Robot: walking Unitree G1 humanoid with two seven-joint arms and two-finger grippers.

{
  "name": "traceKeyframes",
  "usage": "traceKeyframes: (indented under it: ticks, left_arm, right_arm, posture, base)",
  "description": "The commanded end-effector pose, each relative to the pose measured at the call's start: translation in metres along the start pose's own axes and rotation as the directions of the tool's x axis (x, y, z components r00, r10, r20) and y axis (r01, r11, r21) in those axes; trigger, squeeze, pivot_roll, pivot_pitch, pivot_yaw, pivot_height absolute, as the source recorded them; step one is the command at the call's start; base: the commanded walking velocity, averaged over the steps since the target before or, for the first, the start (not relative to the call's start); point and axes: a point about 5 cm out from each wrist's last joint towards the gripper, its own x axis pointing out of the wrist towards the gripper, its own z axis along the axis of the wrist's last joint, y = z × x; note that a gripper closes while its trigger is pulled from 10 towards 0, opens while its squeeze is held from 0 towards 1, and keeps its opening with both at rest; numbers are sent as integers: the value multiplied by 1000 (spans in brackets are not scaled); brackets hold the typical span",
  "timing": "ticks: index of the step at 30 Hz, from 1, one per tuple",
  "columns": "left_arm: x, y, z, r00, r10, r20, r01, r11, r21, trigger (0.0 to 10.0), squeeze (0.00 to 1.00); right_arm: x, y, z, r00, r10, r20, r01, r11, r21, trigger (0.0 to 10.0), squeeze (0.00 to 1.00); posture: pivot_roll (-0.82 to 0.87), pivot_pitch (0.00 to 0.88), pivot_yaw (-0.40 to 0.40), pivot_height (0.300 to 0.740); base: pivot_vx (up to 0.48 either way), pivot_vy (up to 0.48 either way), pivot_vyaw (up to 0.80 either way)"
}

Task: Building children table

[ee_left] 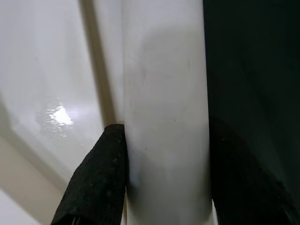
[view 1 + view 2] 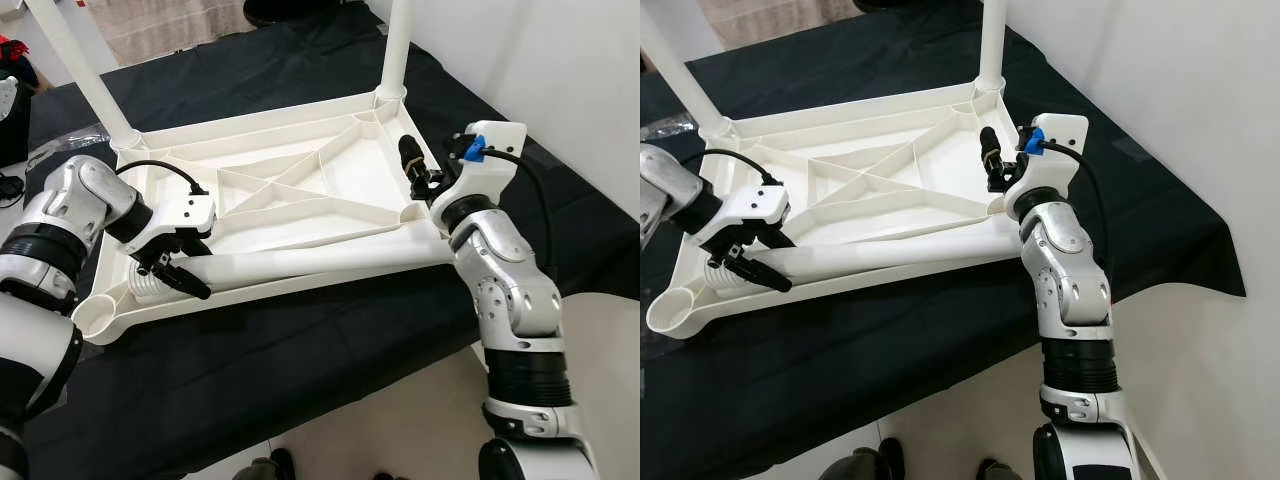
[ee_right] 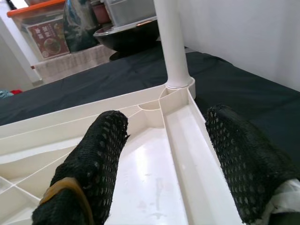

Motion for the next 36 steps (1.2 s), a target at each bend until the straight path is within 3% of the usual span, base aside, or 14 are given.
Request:
traceKeyframes:
  ticks: [1,8,13,19,21,26,29,35,36]
  left_arm:
    - [0,-1,-2,1000,-15,-10,15,1000,-10,0,0]
    - [-1,0,-1,1000,-3,6,3,1000,-6,0,0]
    - [-8,5,5,998,52,46,-53,999,15,0,0]
    - [-12,8,8,993,98,61,-99,995,24,0,0]
    - [-17,13,11,982,177,62,-179,983,28,10000,0]
    - [-20,17,12,962,263,71,-266,964,27,10000,0]
    - [-13,15,-2,929,366,47,-367,930,27,10000,0]
    - [-6,10,-15,920,392,11,-392,919,28,10000,0]
    - [-6,12,-17,897,443,1,-443,896,25,10000,0]
  right_arm:
    - [0,2,2,1000,4,5,-4,1000,-2,10000,0]
    - [2,0,4,1000,-4,14,4,1000,2,10000,0]
    - [12,-6,26,994,-32,100,30,999,18,10000,0]
    - [14,-9,33,991,-42,127,40,999,19,10000,0]
    - [16,-11,38,988,-49,149,47,999,19,10000,0]
    - [17,-15,52,976,-73,205,67,997,36,10000,0]
    - [18,-31,96,917,-152,369,130,988,82,10000,0]
    - [20,-36,117,893,-161,420,116,985,131,10000,0]
    - [21,-34,117,898,-141,418,89,986,141,10000,0]
  posture:
    - [112,292,79,740]
    - [113,282,75,740]
    - [113,265,70,740]
    - [112,250,66,740]
    - [114,235,65,740]
    - [113,220,65,740]
    - [100,191,55,740]
    - [96,183,49,740]
    - [90,170,49,740]
  base:
    - [0,0,0]
    - [0,0,0]
    - [0,0,0]
    - [0,0,0]
    - [0,0,0]
    - [0,0,0]
    - [0,0,0]
    - [0,0,0]
    - [0,0,0]
